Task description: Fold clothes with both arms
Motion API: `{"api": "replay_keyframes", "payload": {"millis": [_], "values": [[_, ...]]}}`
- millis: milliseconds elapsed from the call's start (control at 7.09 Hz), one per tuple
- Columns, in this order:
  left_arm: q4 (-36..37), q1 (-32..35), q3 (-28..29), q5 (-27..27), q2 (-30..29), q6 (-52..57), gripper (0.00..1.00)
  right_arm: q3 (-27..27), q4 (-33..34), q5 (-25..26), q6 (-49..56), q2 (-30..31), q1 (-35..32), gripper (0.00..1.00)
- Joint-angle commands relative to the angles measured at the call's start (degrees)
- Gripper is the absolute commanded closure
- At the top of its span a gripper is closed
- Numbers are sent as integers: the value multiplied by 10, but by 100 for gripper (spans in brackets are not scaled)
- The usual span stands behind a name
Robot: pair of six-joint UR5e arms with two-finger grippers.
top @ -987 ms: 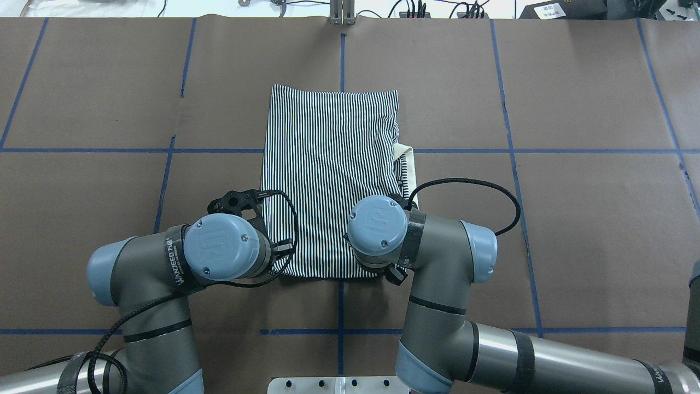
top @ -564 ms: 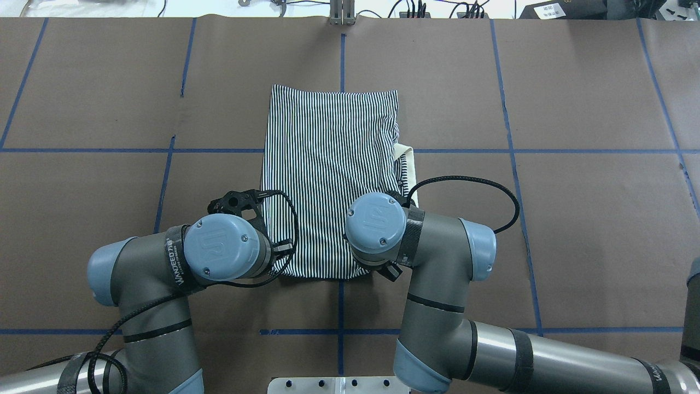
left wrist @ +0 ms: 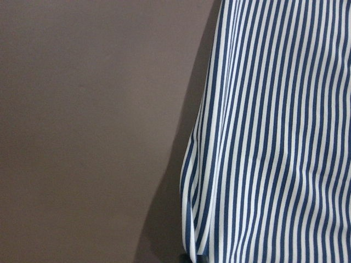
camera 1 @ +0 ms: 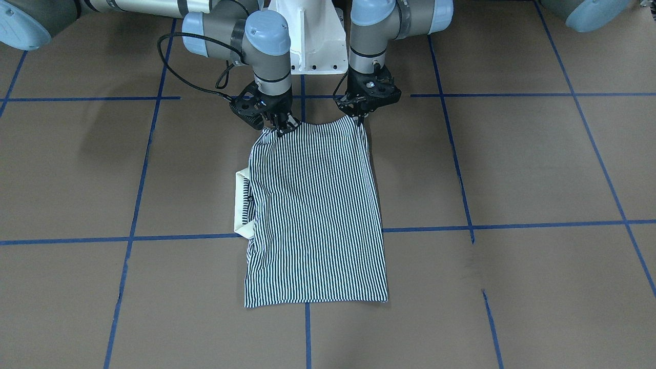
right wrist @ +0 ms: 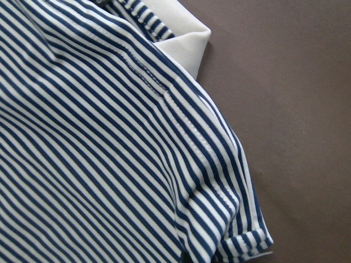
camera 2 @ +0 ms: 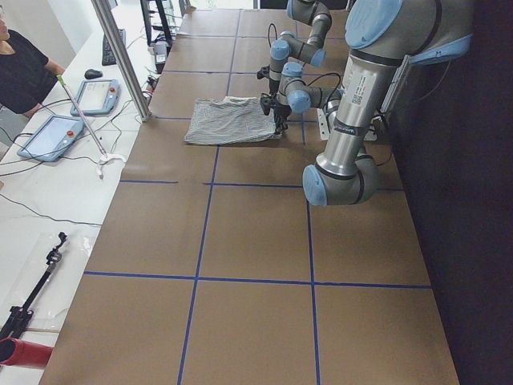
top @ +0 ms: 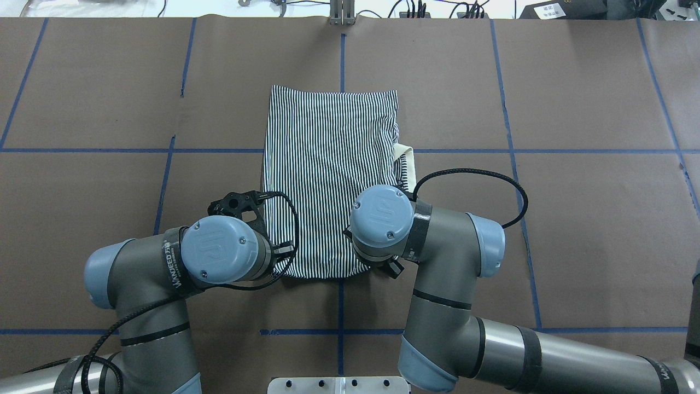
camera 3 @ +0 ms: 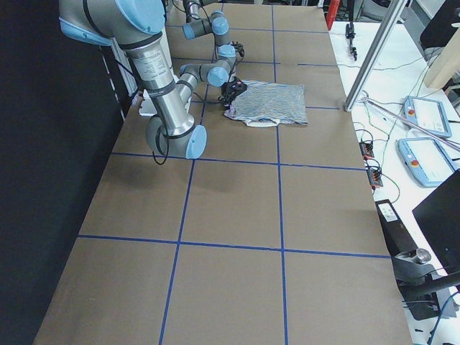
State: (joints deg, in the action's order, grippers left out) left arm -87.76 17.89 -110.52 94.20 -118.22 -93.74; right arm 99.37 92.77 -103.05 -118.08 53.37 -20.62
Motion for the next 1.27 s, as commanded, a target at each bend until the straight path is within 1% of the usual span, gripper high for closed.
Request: {"api": "replay_keyframes", "payload": {"millis": [0, 141, 423, 564, 846, 987, 1128], "values": [[6, -63, -45, -2, 13, -13, 100, 77, 8, -19, -2, 38, 26, 100], [7, -81, -51, 0, 15, -14, 100, 98, 9, -18, -3, 49, 41, 100], [27, -81, -79, 23, 19, -14, 100, 94, 8, -13, 3, 50, 47, 100], [27, -58, -82, 25, 17, -14, 100, 89, 3, -9, 15, 48, 29, 100], [21, 25, -77, 27, 12, -13, 100, 88, 0, -7, 79, 38, -17, 100], [19, 49, -65, 32, 13, -14, 100, 80, 0, 0, 106, 32, -22, 100], [13, 51, -44, 33, 12, -24, 100, 54, -20, 7, 105, 22, -22, 100]]}}
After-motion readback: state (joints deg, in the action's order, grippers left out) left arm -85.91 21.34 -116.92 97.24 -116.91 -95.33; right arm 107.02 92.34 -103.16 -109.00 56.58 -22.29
